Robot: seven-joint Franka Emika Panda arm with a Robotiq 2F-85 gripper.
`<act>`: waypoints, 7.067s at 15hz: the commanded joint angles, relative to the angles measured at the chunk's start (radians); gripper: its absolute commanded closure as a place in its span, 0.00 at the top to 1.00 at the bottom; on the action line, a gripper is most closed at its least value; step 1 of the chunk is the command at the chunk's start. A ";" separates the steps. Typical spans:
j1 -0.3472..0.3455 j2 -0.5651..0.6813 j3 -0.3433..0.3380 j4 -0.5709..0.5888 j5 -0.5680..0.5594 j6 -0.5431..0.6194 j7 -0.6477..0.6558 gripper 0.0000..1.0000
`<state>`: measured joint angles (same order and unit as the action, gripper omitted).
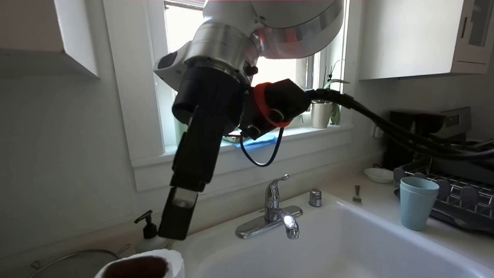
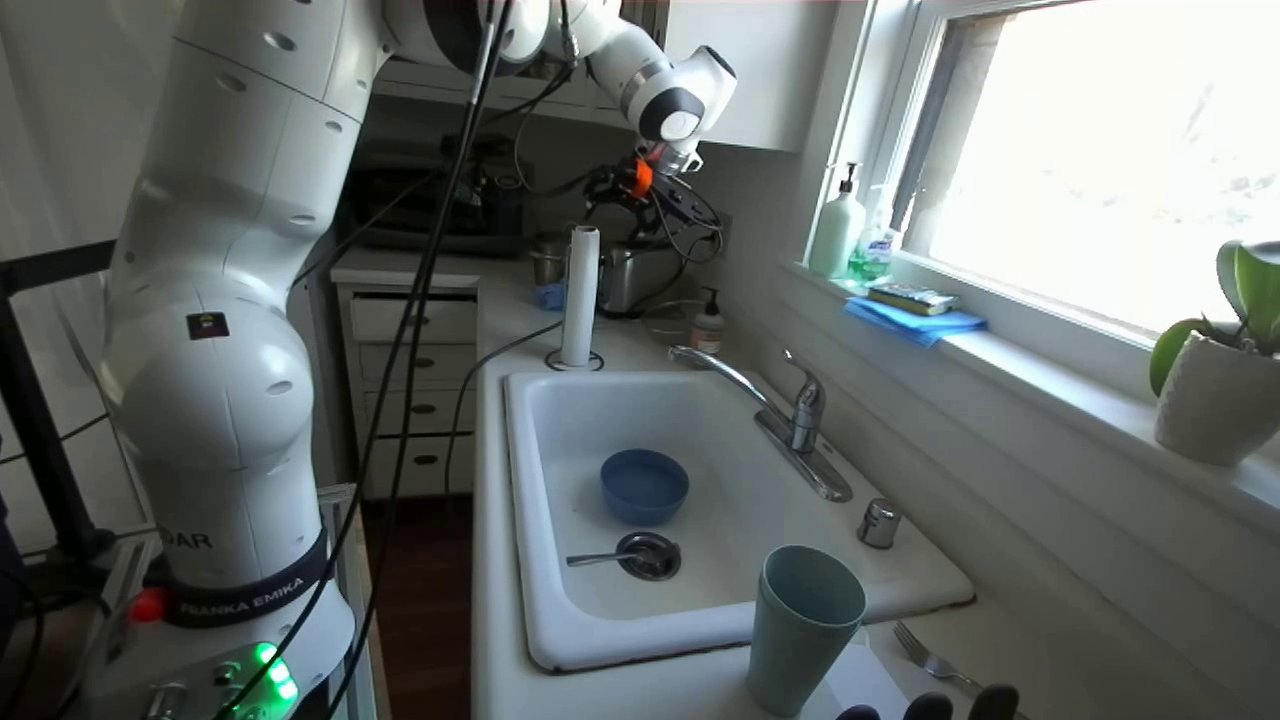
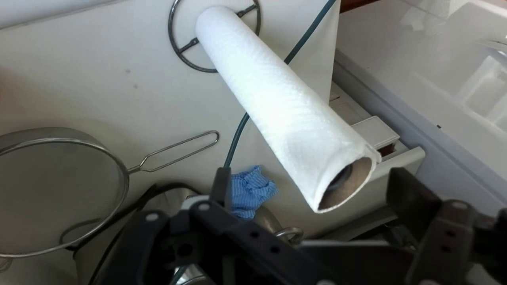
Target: Remove the paper towel roll directly on the counter
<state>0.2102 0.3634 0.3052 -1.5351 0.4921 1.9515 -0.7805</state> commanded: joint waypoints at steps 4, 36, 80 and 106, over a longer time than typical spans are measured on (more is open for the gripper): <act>0.015 0.072 0.016 0.084 -0.038 -0.038 0.030 1.00; 0.025 0.145 0.039 0.139 -0.069 0.111 0.083 0.45; 0.015 -0.230 0.050 -0.105 -0.106 0.168 -0.158 0.00; 0.045 -0.448 -0.009 -0.191 -0.052 0.293 -0.144 0.00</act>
<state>0.2392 -0.0239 0.3151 -1.6774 0.4188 2.2118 -0.9159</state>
